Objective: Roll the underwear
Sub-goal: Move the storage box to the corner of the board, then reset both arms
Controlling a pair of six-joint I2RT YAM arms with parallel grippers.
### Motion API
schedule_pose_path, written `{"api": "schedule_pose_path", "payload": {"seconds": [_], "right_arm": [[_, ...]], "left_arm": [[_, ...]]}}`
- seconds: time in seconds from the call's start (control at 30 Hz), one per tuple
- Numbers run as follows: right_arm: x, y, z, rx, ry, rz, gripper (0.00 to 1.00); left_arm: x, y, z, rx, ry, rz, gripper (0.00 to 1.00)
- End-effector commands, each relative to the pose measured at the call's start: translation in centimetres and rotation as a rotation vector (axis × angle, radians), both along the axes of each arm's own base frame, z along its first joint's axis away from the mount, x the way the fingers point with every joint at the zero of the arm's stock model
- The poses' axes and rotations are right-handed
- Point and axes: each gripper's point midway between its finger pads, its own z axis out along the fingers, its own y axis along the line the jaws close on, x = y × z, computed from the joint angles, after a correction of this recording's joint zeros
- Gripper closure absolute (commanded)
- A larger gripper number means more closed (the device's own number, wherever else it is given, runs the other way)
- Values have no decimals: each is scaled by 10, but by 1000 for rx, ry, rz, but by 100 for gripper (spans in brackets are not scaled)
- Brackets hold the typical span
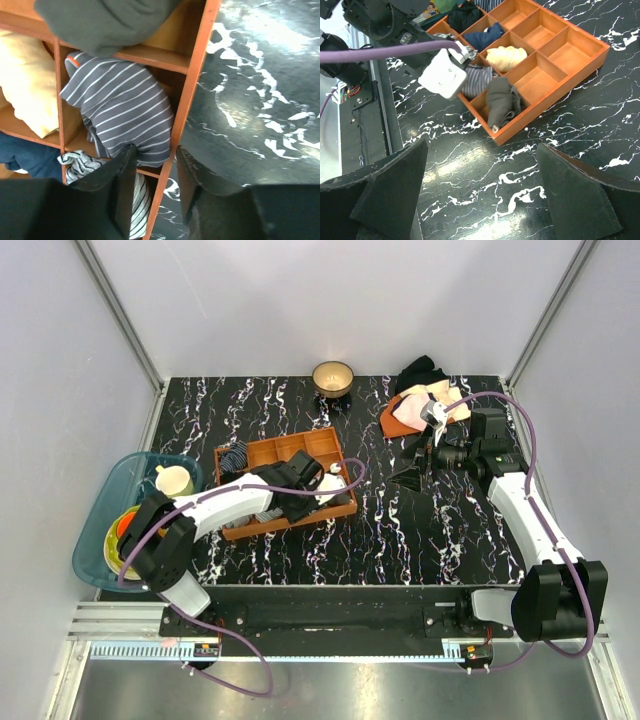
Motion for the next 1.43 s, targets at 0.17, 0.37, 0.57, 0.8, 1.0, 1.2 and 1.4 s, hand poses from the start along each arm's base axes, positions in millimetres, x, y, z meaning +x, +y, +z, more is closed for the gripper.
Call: {"api": "schedule_pose_path", "payload": {"seconds": [0.17,0.37,0.57,0.8,1.0,1.2,1.4], "right_arm": [[-5,3,11,32,-25,39,0],[-6,3,11,29,-22,44,0],[1,-2,3,-16,-26,-2,0],[45,-44,-8,-161,-50,-324,0],[84,-104,21,-128,-90,-814,0],[83,-153,55,-110,-175,-1136,0],[71,-172,71,-199,-173,-1210,0]], "left_arm": [[66,59,-1,165,-99,126,68],[124,87,0,173,-130,233,64],[178,109,9,145,-162,398,49],[194,102,98,-95,-300,541,13],[150,103,187,-383,-431,594,1],[71,109,245,-728,-502,591,1],[2,108,230,-856,-551,504,1]]}}
